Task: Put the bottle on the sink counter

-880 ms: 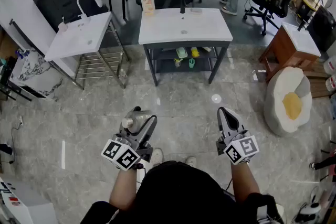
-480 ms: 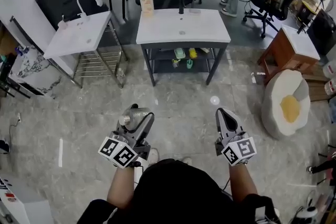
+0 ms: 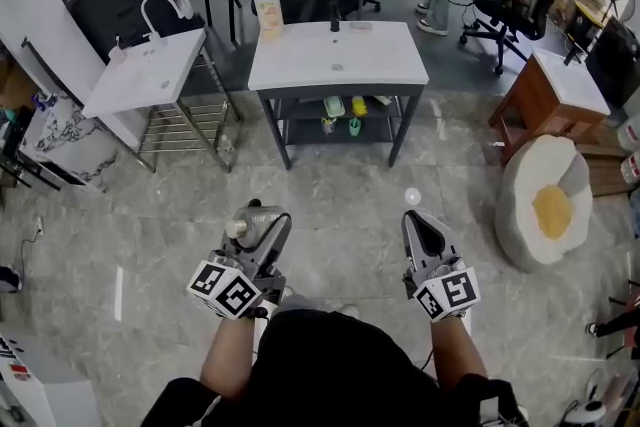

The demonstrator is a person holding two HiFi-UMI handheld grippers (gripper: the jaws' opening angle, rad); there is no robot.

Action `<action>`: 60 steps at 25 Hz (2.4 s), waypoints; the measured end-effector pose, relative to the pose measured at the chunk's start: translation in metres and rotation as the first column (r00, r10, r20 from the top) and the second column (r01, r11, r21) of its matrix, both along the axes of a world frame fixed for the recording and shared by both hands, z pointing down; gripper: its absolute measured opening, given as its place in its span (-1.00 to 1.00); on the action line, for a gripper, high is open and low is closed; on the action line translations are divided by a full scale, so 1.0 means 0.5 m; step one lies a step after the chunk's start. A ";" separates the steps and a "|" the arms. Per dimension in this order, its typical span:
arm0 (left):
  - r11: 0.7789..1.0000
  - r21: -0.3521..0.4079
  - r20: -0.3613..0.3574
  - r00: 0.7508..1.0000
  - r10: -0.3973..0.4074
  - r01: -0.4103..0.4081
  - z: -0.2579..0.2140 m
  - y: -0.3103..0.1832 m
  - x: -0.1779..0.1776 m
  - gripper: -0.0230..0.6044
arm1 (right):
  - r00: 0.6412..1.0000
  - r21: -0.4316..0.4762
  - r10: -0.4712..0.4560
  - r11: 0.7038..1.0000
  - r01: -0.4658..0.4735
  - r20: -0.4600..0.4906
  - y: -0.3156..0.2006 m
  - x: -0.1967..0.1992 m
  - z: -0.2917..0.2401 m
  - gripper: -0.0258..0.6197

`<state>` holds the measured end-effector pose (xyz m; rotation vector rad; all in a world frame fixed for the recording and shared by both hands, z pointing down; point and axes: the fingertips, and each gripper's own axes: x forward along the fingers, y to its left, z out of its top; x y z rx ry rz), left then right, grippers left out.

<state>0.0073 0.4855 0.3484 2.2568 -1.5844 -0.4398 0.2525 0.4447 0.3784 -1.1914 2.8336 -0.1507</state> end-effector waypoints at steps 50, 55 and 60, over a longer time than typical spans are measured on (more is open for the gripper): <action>1.000 0.002 -0.011 1.000 0.020 -0.020 0.039 -0.811 -0.289 0.19 | 0.991 -0.041 -0.137 0.990 0.137 -0.003 -0.848 -0.367 0.014 -0.82; 1.000 -0.003 -0.017 0.999 -0.029 0.029 0.030 -0.902 -0.277 0.19 | 0.984 -0.036 -0.180 0.983 0.180 0.014 -0.956 -0.354 0.012 -0.82; 0.998 -0.004 -0.003 0.998 -0.061 0.061 0.023 -0.980 -0.258 0.19 | 0.983 -0.039 -0.179 0.983 0.180 0.047 -1.048 -0.329 0.008 -0.82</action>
